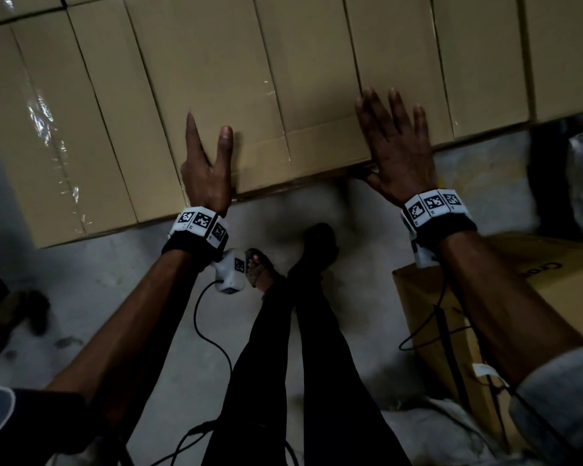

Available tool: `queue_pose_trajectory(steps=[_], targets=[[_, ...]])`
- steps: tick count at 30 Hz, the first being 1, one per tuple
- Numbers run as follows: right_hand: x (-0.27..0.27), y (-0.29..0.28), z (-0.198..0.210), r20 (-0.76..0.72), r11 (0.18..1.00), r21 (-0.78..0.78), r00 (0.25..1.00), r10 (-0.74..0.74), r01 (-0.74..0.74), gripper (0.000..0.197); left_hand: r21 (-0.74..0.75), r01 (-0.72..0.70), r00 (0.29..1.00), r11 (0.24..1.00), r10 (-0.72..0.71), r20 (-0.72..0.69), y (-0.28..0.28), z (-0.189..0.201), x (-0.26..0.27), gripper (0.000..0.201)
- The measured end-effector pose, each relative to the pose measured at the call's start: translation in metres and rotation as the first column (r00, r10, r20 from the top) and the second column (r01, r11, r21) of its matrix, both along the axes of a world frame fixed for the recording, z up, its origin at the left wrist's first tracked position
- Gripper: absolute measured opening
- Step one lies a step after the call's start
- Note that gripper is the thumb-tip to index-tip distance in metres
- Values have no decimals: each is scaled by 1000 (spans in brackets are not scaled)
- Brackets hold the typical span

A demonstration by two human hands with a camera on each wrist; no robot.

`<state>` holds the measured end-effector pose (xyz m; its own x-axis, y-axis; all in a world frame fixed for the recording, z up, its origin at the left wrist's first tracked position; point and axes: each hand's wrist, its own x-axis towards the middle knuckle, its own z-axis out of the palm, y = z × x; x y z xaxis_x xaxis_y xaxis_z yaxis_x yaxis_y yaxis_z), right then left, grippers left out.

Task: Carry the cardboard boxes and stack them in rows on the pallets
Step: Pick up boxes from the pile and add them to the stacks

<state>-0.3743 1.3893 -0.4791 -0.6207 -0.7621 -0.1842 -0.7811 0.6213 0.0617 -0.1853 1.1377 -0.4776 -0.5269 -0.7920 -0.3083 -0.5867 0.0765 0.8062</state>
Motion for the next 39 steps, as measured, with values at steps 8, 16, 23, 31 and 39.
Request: queue_pose_trajectory(steps=[8,16,23,31,39], targets=[[1,-3,9,55,1000,26,998,-15,14,127,-43,20,989,999,-13,147,3,12,-3,67],[7,-41,89,427,951,296,879,-212,86,116,185,264,829,947,-321,457,-13,64,6,72],[68,-70,186,677,985,98,716,-170,141,82,130,516,734,847,-515,442,-16,186,33,68],[97,-112,273,763,994,-89,638,108,-62,74,45,420,836,906,-406,368,-11,279,62,67],[136,-182,303,693,953,-187,655,299,-237,87,-191,-104,995,976,103,-17,-15,311,136,41]])
